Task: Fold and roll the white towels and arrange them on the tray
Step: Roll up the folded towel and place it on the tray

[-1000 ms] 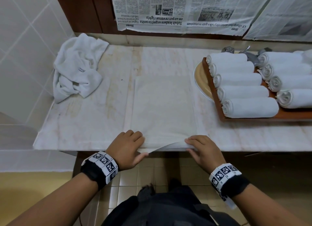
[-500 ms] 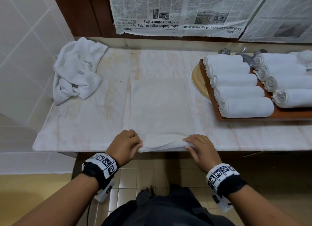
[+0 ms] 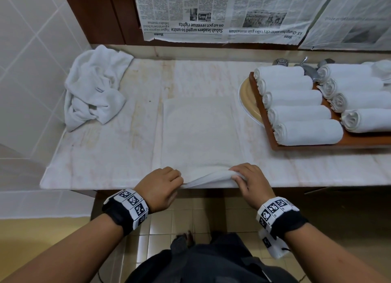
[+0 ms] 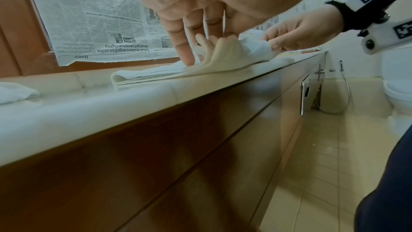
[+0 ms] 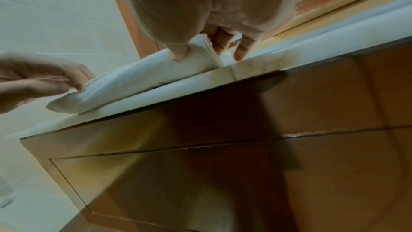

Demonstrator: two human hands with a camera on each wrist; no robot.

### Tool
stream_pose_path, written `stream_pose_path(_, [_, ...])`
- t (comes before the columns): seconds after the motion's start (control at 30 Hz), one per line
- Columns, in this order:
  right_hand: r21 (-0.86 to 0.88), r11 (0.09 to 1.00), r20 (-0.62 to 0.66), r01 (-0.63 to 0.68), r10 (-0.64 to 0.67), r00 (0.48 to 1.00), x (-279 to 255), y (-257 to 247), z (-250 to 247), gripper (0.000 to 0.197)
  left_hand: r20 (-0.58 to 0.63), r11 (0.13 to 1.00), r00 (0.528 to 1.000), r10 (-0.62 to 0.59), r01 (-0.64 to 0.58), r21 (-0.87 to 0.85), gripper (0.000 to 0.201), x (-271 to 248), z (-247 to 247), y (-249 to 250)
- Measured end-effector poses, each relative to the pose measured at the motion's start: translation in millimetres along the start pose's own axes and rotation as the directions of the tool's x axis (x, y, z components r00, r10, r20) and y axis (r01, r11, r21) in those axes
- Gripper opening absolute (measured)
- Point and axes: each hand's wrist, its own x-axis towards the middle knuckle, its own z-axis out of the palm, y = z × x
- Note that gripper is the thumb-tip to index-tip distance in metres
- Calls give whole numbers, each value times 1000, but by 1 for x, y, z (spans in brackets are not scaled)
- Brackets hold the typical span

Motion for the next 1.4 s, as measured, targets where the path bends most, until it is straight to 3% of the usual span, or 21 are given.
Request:
stream_pose_path(0.1, [-2,1000,14,-19,19,1000,0,0,-1,21,7,1000,1000,-2,2,24,25,-3,5,-1])
stream_pose_path(0.33, [13,998,27,-57,56,998,2,-5,-5,20,-82,999,997,-9,6,-39,11,1,-2,-7])
stream_pose_path(0.43, [16,998,39,-59,58,998,2,-7,-7,21,6,1000,1000,19,-19,-1,40,-3,0,-14])
stream_pose_path(0.53, [14,998,48,-65,64,997,3,-10,-8,20,53,996,995,-87,89,-32,44,0,-5,-15])
stream_pose_path(0.7, [16,996,48,-85,84,995,2,-12,-8,19,16,957,978,-208,207,-202,21,5,1,-20])
stream_pose_path(0.8, [19,995,47,-100,99,994,1,-12,-7,19,11,936,970,-243,237,-262,38,4,5,-26])
stream_pose_path(0.87, [16,994,49,-112,112,993,2,-13,-6,20,6,940,967,-255,249,-234,45,4,6,-26])
stream_pose_path(1.1, [-76,988,123,-134,143,982,10,-19,-10,20,-100,967,963,-249,242,-79,34,2,11,-25])
stream_pose_path(1.23, [-238,959,189,-152,200,961,26,-28,-14,24,-81,954,951,-299,299,-4,40,3,11,-27])
stream_pose_path(1.4, [-279,919,104,-277,316,943,42,-39,-14,20,28,888,889,-458,459,-33,55,10,5,-27])
